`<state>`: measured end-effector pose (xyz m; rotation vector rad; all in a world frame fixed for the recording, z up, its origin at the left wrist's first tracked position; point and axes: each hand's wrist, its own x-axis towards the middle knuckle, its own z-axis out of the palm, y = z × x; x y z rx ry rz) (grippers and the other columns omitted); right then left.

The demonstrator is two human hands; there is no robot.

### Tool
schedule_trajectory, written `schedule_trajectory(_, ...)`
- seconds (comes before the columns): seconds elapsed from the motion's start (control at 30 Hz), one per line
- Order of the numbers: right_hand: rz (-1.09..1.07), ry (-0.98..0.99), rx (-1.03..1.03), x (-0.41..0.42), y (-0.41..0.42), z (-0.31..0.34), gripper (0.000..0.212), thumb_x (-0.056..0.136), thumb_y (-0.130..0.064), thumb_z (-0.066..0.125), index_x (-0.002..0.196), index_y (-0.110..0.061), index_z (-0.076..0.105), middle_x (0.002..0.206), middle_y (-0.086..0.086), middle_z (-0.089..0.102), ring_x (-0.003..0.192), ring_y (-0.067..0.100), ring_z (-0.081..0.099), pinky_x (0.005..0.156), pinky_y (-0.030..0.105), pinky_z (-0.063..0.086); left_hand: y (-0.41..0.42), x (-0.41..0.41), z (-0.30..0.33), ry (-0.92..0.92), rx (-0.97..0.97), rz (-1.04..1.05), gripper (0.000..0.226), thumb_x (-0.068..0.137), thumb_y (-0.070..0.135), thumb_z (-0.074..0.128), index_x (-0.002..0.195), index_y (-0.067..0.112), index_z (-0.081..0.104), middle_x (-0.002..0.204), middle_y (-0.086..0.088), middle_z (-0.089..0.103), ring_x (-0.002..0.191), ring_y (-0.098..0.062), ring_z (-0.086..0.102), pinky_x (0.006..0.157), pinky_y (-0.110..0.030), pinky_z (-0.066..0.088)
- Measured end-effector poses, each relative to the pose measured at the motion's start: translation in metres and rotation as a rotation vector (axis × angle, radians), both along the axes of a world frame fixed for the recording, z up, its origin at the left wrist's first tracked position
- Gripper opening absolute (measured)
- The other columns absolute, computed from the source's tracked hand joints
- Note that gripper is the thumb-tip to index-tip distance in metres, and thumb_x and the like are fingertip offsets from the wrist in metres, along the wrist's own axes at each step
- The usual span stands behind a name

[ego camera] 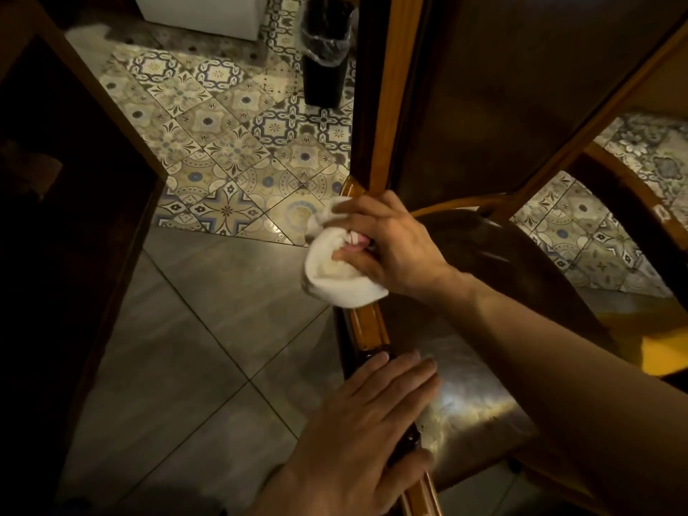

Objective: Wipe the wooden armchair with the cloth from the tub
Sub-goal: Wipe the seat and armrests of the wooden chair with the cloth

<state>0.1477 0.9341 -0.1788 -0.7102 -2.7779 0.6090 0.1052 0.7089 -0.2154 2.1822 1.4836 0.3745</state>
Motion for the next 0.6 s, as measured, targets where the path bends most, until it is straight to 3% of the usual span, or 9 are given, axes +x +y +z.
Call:
schedule_trajectory(0.13,-0.031,0.002,0.058,-0.011,0.006,0.002,0.043,0.094,-0.039,0.066,0.132,-0.019,0.063,0.138,0.001,0.058,0.113,0.029,0.047,0.088,0.043,0.048,0.002,-0.003,0.000,-0.007,0.010,-0.013,0.069,0.103,0.058,0.029,0.162,0.024,0.015,0.172,0.009,0.006,0.157,-0.010,-0.003,0.125,-0.034,-0.004)
schedule_trajectory(0.27,-0.007,-0.017,0.046,-0.002,-0.005,0.003,0.043,0.097,-0.037,0.062,0.137,-0.020,0.059,0.143,0.001,0.054,0.119,0.029,0.046,0.092,0.046,0.047,0.003,-0.002,0.006,-0.043,-0.004,-0.005,0.067,0.104,0.057,0.021,0.161,0.024,0.017,0.172,0.008,0.007,0.157,-0.010,-0.003,0.125,-0.036,-0.004)
schedule_trajectory(0.6,0.110,0.000,-0.044,0.038,-0.035,0.002,0.042,0.094,-0.031,0.067,0.135,-0.022,0.062,0.144,-0.001,0.054,0.128,0.025,0.045,0.102,0.046,0.045,-0.001,-0.004,0.016,0.014,-0.001,-0.022,0.067,0.105,0.061,0.023,0.161,0.024,0.018,0.171,0.009,0.007,0.155,-0.007,-0.012,0.124,-0.033,-0.010)
